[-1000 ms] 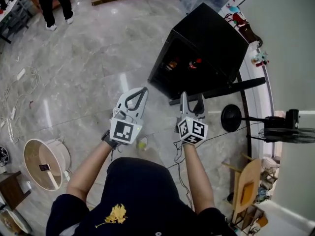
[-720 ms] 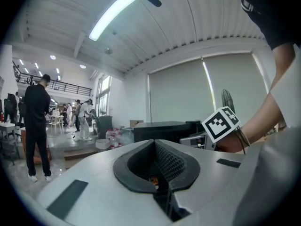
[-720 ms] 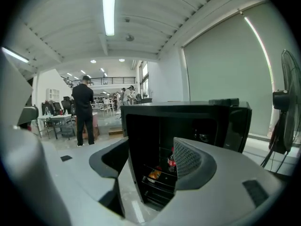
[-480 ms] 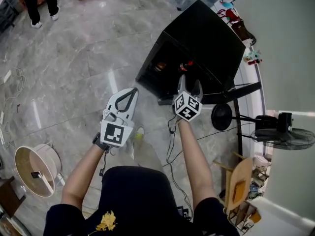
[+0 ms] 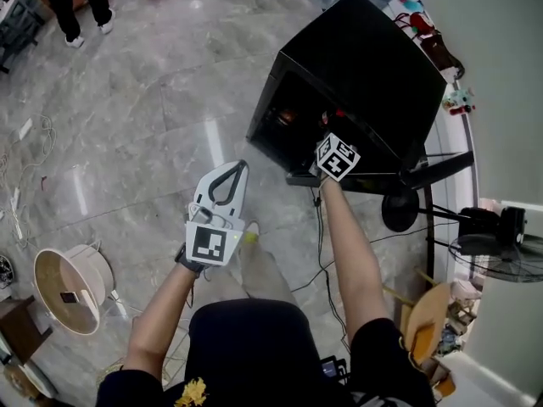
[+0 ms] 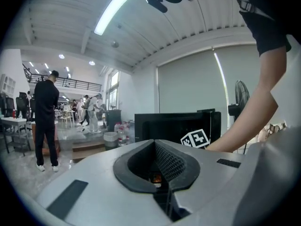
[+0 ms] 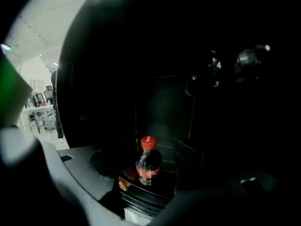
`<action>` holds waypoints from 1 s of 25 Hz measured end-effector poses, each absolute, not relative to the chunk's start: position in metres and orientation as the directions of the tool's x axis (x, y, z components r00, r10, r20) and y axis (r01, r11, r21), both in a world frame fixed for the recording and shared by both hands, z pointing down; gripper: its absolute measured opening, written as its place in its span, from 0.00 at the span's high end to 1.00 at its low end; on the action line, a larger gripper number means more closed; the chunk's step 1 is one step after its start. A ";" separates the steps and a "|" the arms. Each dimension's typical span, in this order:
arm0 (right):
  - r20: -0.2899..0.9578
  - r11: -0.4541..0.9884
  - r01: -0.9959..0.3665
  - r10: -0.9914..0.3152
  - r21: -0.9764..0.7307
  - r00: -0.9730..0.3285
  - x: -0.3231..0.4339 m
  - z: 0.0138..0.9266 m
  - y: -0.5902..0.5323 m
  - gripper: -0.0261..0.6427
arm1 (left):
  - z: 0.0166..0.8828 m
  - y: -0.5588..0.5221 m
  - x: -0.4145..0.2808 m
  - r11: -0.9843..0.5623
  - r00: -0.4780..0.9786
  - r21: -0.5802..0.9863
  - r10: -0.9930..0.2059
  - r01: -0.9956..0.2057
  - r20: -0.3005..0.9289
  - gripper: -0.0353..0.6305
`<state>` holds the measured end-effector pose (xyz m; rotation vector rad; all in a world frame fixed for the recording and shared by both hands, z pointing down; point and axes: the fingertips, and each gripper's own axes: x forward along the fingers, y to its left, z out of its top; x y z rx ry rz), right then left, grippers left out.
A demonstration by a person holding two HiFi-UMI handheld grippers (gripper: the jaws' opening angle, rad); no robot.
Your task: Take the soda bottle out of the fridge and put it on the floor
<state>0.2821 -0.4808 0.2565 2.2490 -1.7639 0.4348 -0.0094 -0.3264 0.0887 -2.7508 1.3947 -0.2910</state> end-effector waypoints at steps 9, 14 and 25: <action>0.400 -0.205 -0.976 -0.891 0.073 0.217 0.293 0.284 -0.518 0.58 | 0.111 -0.319 -0.004 -0.564 0.544 -0.122 -0.823 -0.817 0.166 0.92; 0.435 -0.169 -0.982 -0.880 0.091 0.191 0.290 0.294 -0.527 0.64 | 0.116 -0.313 -0.009 -0.539 0.518 -0.130 -0.839 -0.832 0.167 0.92; 0.468 -0.114 -0.992 -0.875 0.053 0.126 0.285 0.293 -0.520 0.77 | 0.114 -0.300 -0.020 -0.486 0.462 -0.130 -0.870 -0.864 0.174 0.92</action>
